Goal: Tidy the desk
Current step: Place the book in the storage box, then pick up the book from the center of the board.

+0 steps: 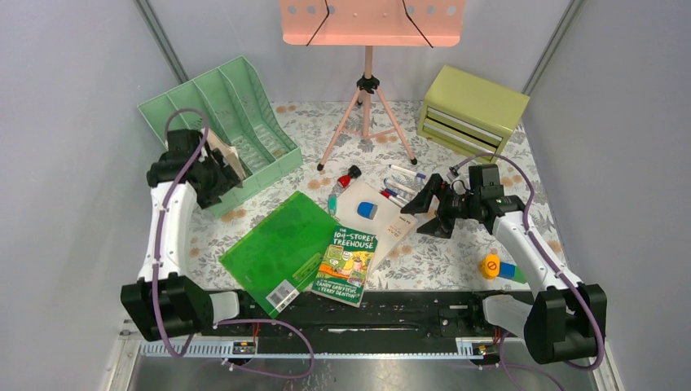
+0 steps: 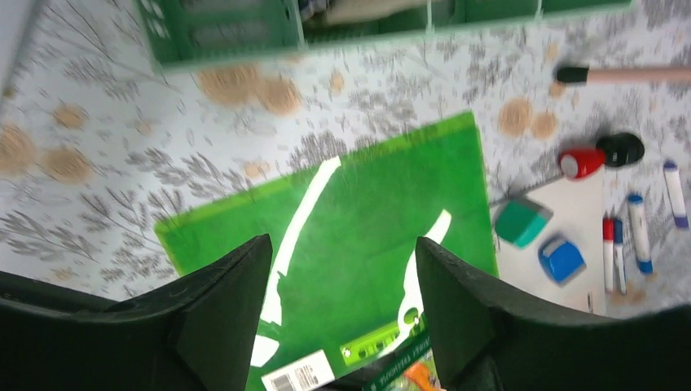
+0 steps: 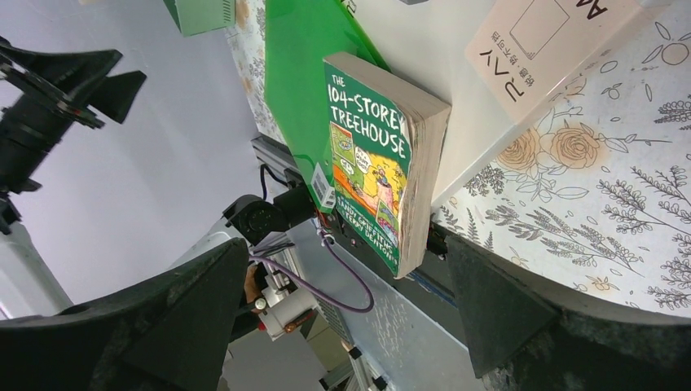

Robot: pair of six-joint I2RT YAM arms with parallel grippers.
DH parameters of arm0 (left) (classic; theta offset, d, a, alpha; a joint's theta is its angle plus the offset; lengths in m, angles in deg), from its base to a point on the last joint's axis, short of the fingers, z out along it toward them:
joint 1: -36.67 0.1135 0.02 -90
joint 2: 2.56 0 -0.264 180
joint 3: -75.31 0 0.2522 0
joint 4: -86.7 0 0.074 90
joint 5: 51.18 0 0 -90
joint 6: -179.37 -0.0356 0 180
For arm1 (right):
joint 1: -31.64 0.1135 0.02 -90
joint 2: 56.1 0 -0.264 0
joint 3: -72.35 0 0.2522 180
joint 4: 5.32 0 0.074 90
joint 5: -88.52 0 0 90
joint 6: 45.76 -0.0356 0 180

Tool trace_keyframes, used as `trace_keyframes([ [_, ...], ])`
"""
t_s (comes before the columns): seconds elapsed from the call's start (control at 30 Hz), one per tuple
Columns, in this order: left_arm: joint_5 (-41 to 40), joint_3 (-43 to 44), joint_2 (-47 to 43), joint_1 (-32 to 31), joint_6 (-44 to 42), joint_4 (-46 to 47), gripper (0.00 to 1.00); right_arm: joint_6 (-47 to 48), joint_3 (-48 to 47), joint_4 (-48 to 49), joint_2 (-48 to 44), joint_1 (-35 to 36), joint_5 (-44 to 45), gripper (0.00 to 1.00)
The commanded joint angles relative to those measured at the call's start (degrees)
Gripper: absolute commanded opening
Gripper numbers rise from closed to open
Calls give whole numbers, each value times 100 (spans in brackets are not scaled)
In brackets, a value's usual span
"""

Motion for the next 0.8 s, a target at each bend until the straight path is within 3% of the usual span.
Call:
trace_keyframes([
  [0.0, 1055, -802, -669, 36, 123, 489, 66, 118, 50, -54, 86, 35, -124, 99],
  [0.2, 2266, -2316, -1785, 8, 744, 1012, 66, 100, 108, -10, 238, 39, -233, 99],
  [0.43, 3085, -3575, -2742, -132, 1361, 1476, 67, -46, 273, 197, 352, 34, -374, 99],
  [0.6, 3310, -4142, -2878, -479, 1759, 1907, 67, -158, 427, 317, 428, 36, -421, 99],
  [0.77, 3098, -4204, -2551, -1310, 2029, 2298, 68, -260, 593, 407, 500, 33, -442, 99],
])
